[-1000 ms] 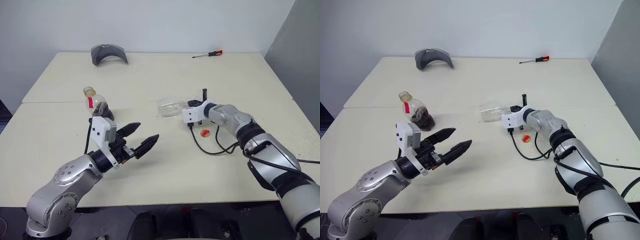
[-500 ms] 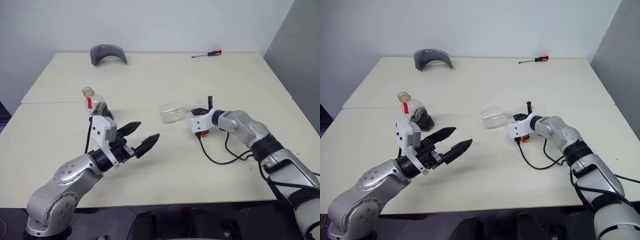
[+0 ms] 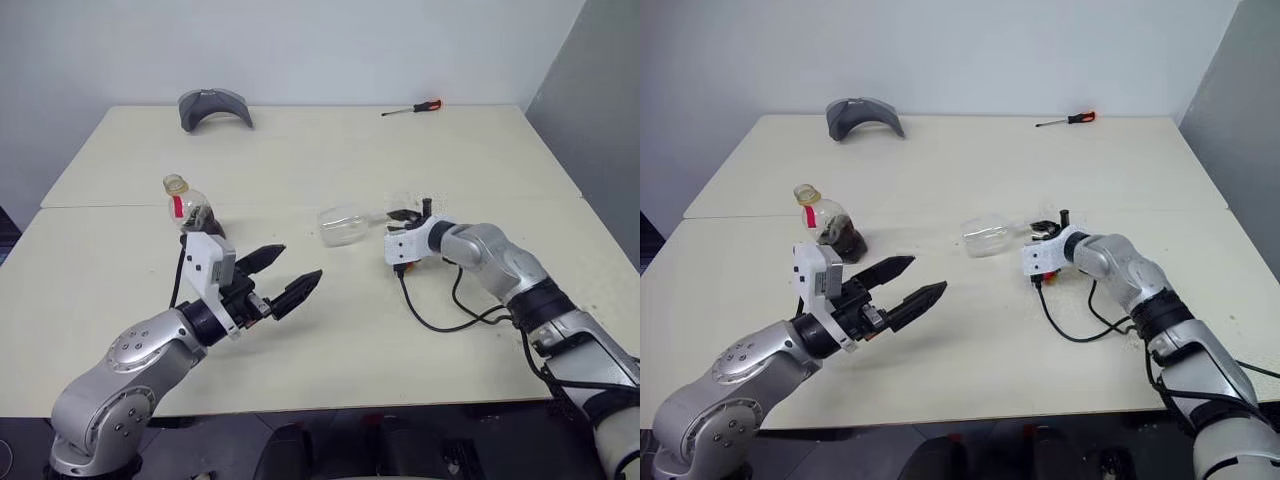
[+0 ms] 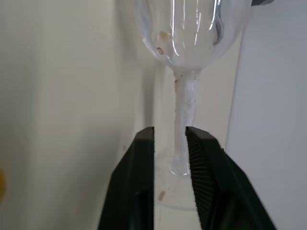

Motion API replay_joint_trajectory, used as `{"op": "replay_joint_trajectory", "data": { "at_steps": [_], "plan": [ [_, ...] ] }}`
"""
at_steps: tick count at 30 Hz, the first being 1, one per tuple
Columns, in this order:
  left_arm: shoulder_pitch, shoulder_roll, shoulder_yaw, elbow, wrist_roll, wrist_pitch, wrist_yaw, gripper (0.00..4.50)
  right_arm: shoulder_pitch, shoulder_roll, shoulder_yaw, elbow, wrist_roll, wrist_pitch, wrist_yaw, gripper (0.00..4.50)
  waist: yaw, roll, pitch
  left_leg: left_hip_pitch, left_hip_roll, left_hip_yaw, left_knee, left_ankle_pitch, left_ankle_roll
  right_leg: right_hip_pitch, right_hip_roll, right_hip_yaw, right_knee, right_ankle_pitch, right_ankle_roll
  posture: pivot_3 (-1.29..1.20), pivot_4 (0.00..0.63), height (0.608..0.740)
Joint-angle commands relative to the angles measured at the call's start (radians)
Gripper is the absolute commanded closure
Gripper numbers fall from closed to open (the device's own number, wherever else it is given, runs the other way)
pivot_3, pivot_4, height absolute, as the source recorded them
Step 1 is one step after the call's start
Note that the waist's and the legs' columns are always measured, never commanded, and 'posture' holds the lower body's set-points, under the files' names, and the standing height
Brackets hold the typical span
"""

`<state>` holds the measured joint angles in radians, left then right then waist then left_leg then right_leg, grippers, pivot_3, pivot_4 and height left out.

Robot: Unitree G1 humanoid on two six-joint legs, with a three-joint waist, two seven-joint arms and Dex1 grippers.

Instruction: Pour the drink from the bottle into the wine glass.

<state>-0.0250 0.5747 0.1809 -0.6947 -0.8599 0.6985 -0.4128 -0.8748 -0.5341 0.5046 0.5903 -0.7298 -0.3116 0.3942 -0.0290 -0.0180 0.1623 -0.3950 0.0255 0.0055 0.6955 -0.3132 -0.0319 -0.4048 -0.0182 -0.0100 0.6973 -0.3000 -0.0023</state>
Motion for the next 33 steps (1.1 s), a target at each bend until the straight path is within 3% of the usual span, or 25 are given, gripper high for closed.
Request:
{"op": "replay_joint_trajectory", "data": {
  "at_steps": [1, 6, 15, 18, 29, 33],
  "plan": [
    [-0.011, 0.013, 0.009, -0.006, -0.004, -0.007, -0.016, 0.0, -0.061, 0.022, 0.0, 0.055, -0.023, -0.004, -0.057, 1.78, 0.0, 0.0, 0.0, 0.0, 0.0, 0.0, 0.0, 0.0, 0.0, 0.0, 0.0, 0.0, 0.0, 0.0, 0.0, 0.0, 0.15, 0.74],
    [-0.009, 0.013, 0.009, -0.01, -0.006, -0.004, -0.014, 0.0, -0.132, 0.075, 0.031, 0.196, -0.054, -0.018, -0.122, 0.01, -0.001, 0.0, 0.0, 0.0, 0.0, 0.0, 0.0, 0.0, 0.0, 0.0, 0.0, 0.0, 0.0, 0.0, 0.0, 0.0, 0.15, 0.74],
    [-0.03, 0.011, 0.007, 0.009, -0.003, -0.004, -0.009, 0.0, -0.277, 0.21, 0.079, 0.481, -0.082, 0.0, -0.22, 0.01, -0.003, 0.0, 0.0, 0.0, 0.0, 0.0, 0.0, 0.0, 0.0, 0.0, 0.0, 0.0, 0.0, 0.0, 0.0, 0.0, 0.15, 0.74],
    [-0.032, 0.009, 0.006, 0.005, -0.006, -0.001, -0.003, 0.0, -0.306, 0.237, 0.078, 0.538, -0.071, 0.001, -0.236, 0.55, -0.003, 0.0, 0.0, 0.0, 0.0, 0.0, 0.0, 0.0, 0.0, 0.0, 0.0, 0.0, 0.0, 0.0, 0.0, 0.0, 0.15, 0.74],
    [-0.007, 0.002, 0.008, -0.017, -0.017, 0.0, 0.022, 0.0, -0.326, 0.228, 0.082, 0.587, -0.065, -0.026, -0.254, 4.47, -0.002, 0.0, 0.0, 0.0, 0.0, 0.0, 0.0, 0.0, 0.0, 0.0, 0.0, 0.0, 0.0, 0.0, 0.0, 0.0, 0.15, 0.74],
    [-0.021, 0.007, 0.008, -0.002, -0.014, 0.0, 0.013, 0.0, -0.333, 0.226, 0.08, 0.588, -0.063, -0.03, -0.257, 4.47, -0.003, 0.0, 0.0, 0.0, 0.0, 0.0, 0.0, 0.0, 0.0, 0.0, 0.0, 0.0, 0.0, 0.0, 0.0, 0.0, 0.15, 0.74]
  ]
}}
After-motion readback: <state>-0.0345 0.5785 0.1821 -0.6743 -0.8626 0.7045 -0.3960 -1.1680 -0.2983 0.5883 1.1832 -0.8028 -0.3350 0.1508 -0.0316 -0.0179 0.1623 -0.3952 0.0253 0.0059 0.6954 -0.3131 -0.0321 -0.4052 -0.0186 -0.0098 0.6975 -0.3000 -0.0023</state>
